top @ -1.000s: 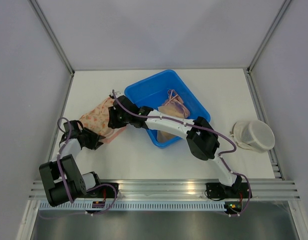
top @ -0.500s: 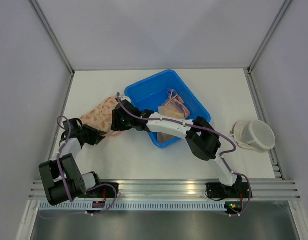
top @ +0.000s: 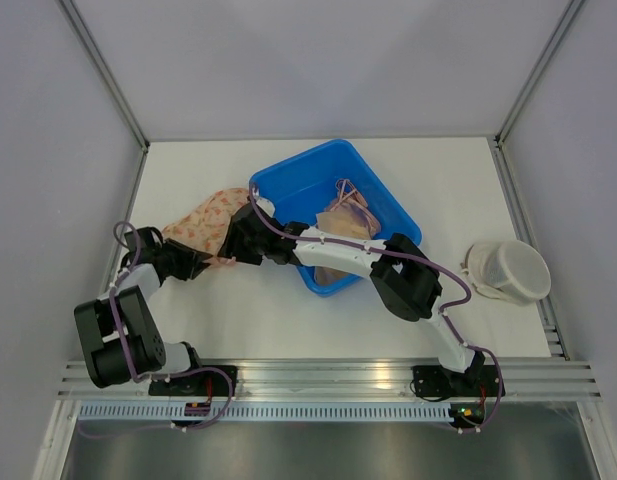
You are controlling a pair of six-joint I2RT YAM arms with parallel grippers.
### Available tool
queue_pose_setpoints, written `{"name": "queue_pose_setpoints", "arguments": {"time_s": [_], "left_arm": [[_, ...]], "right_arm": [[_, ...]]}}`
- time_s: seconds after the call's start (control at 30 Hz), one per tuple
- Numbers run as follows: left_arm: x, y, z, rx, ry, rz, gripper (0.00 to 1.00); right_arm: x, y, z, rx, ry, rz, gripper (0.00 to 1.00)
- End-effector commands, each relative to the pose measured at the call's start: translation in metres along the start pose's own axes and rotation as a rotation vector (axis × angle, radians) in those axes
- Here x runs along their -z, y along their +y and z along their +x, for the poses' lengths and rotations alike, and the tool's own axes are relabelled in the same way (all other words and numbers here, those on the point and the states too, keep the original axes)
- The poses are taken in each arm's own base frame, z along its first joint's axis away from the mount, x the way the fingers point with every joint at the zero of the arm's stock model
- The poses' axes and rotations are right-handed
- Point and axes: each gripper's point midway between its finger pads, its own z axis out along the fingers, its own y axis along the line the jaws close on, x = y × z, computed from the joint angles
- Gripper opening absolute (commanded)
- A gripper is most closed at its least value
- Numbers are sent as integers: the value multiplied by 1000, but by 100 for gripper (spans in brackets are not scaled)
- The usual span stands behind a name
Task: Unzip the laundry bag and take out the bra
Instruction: Unzip the laundry bag at the center of the board.
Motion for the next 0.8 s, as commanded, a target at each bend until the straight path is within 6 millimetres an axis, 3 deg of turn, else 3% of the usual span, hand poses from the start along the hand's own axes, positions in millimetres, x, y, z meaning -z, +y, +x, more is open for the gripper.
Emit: {"name": "queue_pose_setpoints", "arguments": {"time_s": [0.0, 0.37, 0.57, 0.77], "left_arm": [[-4, -24, -5, -4, 31, 89, 35], [1, -50, -11, -21, 54, 165, 41], [4, -65, -20, -35, 46, 194, 43], [-5, -54, -20, -57, 69, 158, 43]], "right_arm": [[3, 16, -4, -149, -7, -52, 58], [7, 20, -8, -151, -21, -52, 58], [2, 20, 1, -256, -7, -55, 59], [-13, 20, 3, -339, 0, -39, 61]]}}
